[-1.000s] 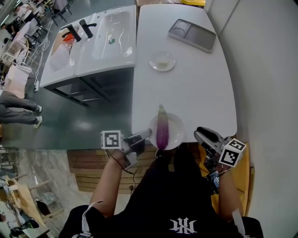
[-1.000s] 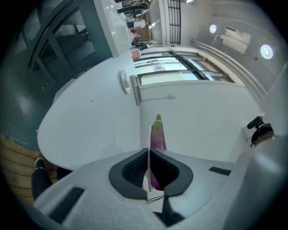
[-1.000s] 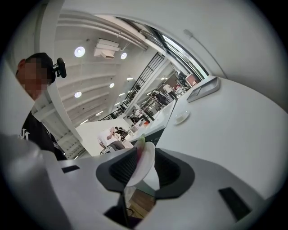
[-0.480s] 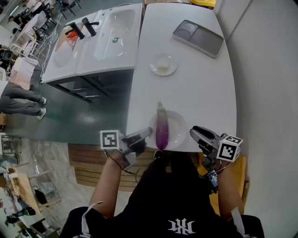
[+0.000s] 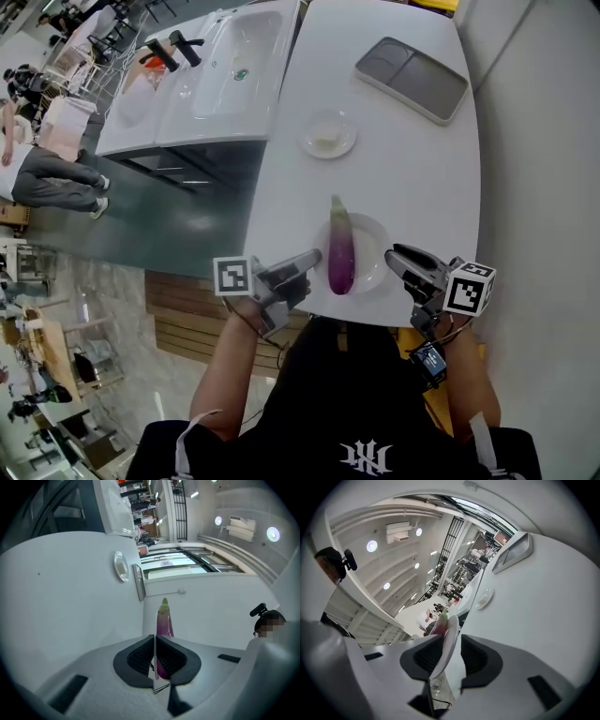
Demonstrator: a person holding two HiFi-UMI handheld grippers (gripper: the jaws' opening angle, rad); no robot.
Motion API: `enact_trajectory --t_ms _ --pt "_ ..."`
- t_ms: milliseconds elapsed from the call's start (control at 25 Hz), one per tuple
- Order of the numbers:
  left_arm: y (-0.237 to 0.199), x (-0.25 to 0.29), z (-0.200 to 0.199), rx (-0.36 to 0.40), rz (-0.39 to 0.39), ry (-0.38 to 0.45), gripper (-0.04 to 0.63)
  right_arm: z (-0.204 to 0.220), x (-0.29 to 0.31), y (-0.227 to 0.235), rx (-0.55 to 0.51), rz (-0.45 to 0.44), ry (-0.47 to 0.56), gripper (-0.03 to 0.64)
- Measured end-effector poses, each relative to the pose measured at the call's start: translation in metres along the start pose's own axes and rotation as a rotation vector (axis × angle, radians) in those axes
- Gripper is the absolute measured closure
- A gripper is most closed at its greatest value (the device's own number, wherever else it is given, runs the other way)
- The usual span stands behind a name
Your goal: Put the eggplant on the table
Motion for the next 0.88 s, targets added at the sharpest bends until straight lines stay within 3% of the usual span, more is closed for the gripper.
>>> enact_trajectory --t_ms 240,560,880 --pt "-0.012 0.032 -0.003 -0.028 -0.025 0.015 0.578 -0.019 -0.004 0.034 0.029 -0.003 -0.012 0.535" --pt "-0.046 0.044 -0.039 -0.044 -0.046 0.004 0.578 -0.034 0.025 0.078 0.091 0.026 0.005 0.584" --pt "-0.077 0.055 -0.08 0.019 -0.134 -0.042 0.578 -0.047 0.06 0.114 0.145 0.084 -0.012 0.594"
Point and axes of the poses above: the fingertips, and each gripper's own axes: x forward along the fingers, y to its right, z out of its underside, the point moved 8 cm from there along -x, backward along the fingers
